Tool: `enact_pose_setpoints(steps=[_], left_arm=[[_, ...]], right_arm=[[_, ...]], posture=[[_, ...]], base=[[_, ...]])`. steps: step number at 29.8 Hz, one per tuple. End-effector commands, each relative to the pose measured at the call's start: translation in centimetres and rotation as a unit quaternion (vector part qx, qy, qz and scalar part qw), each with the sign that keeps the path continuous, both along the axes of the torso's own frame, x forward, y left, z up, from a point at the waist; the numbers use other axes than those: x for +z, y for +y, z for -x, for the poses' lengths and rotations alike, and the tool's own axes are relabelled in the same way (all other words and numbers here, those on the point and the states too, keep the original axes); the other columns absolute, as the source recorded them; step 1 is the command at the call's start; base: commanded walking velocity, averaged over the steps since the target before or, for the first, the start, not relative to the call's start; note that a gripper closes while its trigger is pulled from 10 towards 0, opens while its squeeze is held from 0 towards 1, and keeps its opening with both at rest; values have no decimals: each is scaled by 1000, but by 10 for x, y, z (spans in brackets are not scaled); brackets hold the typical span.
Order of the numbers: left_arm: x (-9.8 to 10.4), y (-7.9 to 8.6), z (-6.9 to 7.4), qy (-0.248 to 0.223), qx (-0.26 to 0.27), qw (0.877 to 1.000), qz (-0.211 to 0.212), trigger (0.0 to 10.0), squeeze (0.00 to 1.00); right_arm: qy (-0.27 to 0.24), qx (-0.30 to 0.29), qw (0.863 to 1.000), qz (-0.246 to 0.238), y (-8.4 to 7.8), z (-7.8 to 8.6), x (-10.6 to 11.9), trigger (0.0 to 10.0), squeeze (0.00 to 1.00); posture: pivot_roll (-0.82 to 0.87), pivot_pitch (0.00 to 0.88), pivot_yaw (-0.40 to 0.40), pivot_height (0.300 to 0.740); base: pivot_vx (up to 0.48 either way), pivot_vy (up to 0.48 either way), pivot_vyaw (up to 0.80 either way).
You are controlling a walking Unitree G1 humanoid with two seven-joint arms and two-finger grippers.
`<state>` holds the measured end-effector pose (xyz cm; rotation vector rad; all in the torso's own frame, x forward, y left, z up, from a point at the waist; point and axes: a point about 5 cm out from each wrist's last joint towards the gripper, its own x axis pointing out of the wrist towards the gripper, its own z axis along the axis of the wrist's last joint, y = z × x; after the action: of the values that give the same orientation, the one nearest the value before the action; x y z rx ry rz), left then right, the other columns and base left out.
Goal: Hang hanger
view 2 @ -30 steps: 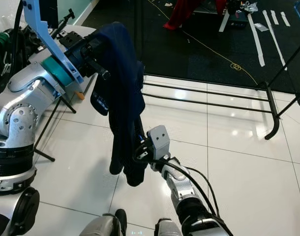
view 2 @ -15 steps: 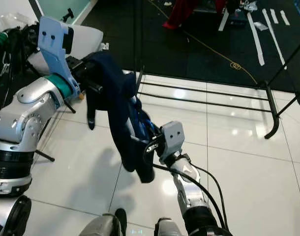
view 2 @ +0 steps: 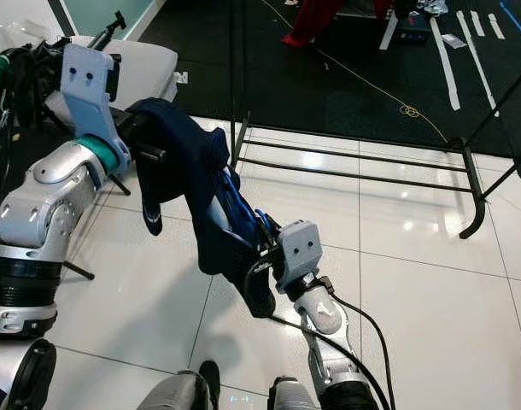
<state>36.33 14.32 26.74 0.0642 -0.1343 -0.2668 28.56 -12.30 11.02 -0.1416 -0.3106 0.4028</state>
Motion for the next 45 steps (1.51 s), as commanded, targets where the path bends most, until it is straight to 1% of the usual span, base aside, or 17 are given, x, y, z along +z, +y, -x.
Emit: enact_pose_setpoints(steps=[1,2,3,9,13,15,16,19,22,23,25,29,32,37,39,41,45], left_arm=[[-11,7,-2,27,21,999,13,0,0],[-11,7,-2,27,21,999,13,0,0],[-18,9,-3,44,34,998,24,0,0],[-25,13,-7,61,68,995,36,0,0],[-32,20,-11,78,112,990,42,0,0],[-36,26,-14,86,152,983,60,0,0],[-36,26,-14,86,152,983,60,0,0],[-33,34,-17,75,191,975,84,0,0],[-32,35,-17,72,193,975,87,0,0],[-31,36,-17,68,198,974,92,0,0],[-31,36,-17,68,198,974,92,0,0],[-25,40,-19,52,215,969,107,0,0],[-23,42,-21,47,228,965,116,0,0],[-21,51,-22,41,261,955,134,0,0],[-20,59,-22,34,286,947,142,0,0],[-22,67,-22,31,307,942,130,0,0],[-31,66,-23,42,302,945,121,0,0]], right_arm=[[-57,-16,998,12,0,6,12,0,0],[-57,-16,998,12,0,6,12,0,0],[-79,-28,996,18,0,7,17,0,0],[-69,-29,997,26,1,10,12,0,0],[-50,-23,998,31,3,14,5,0,0],[-12,-19,999,40,2,17,-7,0,0],[-12,-19,999,40,2,17,-7,0,0],[60,-88,994,-8,-14,21,-29,0,0],[72,-108,991,-19,-18,22,-33,0,0],[87,-133,987,-32,-24,23,-37,0,0],[87,-133,987,-32,-24,23,-37,0,0],[114,-179,976,-47,-38,30,-51,0,0],[140,-191,970,-57,-42,35,-60,0,0],[159,-176,970,-44,-41,45,-71,0,0],[149,-175,972,-48,-41,51,-71,0,0],[104,-171,978,-62,-40,54,-59,0,0],[23,-178,981,-71,-39,52,-32,0,0]], posture=[[-7,149,126,740],[-7,149,126,740],[-8,149,127,740],[-9,149,126,740],[-8,151,126,740],[-11,152,122,740],[-11,152,122,740],[-12,153,116,740],[-12,153,116,740],[-12,153,116,740],[-12,153,116,740],[-15,152,120,740],[-17,150,119,740],[-17,148,117,740],[-16,147,115,740],[-15,146,114,740],[-19,143,115,740]], base=[[0,0,0],[0,0,0],[0,0,0],[0,0,0],[0,0,0],[0,0,0],[0,0,0],[0,0,0],[0,0,0],[0,0,0],[0,0,0],[0,0,0],[0,0,0],[0,0,0],[0,0,0],[0,0,0],[0,0,0]])
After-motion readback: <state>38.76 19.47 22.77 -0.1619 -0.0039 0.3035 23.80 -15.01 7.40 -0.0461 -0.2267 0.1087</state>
